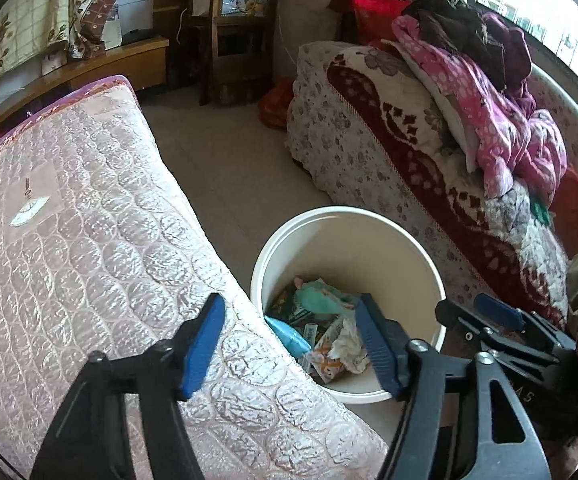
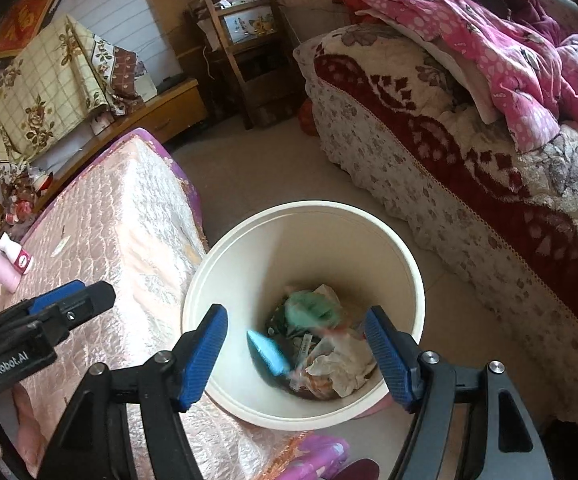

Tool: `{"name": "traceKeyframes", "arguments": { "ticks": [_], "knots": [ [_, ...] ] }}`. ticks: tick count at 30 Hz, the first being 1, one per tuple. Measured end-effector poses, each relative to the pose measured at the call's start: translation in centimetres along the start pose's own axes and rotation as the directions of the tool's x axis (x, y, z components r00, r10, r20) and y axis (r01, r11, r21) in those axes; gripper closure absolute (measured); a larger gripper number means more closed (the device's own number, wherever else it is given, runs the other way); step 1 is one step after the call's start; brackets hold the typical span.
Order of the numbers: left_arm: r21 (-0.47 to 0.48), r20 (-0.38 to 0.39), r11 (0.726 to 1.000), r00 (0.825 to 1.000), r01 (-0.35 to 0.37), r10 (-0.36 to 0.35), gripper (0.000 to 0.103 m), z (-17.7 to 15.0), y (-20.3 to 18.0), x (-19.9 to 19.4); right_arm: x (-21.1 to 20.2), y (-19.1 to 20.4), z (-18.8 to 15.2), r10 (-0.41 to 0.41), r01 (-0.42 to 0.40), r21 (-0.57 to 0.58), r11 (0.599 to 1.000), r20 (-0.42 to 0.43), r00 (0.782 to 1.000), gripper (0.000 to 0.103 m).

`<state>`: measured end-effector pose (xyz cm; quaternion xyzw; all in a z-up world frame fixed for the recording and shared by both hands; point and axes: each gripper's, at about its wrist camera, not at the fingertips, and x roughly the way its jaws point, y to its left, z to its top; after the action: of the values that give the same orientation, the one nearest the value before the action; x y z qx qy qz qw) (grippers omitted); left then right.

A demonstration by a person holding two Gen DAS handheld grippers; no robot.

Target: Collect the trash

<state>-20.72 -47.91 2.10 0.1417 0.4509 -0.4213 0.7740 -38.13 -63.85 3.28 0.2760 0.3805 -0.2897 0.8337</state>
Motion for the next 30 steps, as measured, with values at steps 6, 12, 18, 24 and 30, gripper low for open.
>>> {"name": "traceKeyframes", "arguments": {
  "ticks": [6, 12, 18, 24, 30],
  "knots": [
    [-0.003, 0.066, 1.0, 0.998, -0.021, 0.022, 0.03, -0.9, 0.7, -2.9, -1.5, 1.3, -0.1, -0.002, 0.003, -0.033, 0.999, 0.03, 1.0, 0.028],
    [0.029, 0.169, 0.996, 0.982, -0.086, 0.08, 0.027, -2.5, 1.0, -7.1, -4.1, 3.1, -0.2, 0.019, -0.014, -0.055, 0.998, 0.083, 0.996, 0.028],
    [-0.022, 0.255, 0.994, 0.961, -0.107, 0.109, 0.027, -3.7, 2.9, -11.5, -6.8, 5.4, -0.6, 0.019, -0.007, -0.102, 0.995, 0.126, 0.992, 0.028],
    [-0.033, 0.332, 0.987, 0.93, -0.155, 0.157, 0.027, -5.2, 3.4, -15.2, -10.3, 8.0, -1.2, 0.032, -0.002, -0.15, 0.989, 0.198, 0.98, 0.028],
    [-0.024, 0.4, 0.985, 0.901, -0.173, 0.168, 0.027, -6.2, 3.5, -17.9, -13.4, 10.4, -2.3, 0.04, 0.013, -0.196, 0.981, 0.26, 0.965, 0.028]
  ]
}}
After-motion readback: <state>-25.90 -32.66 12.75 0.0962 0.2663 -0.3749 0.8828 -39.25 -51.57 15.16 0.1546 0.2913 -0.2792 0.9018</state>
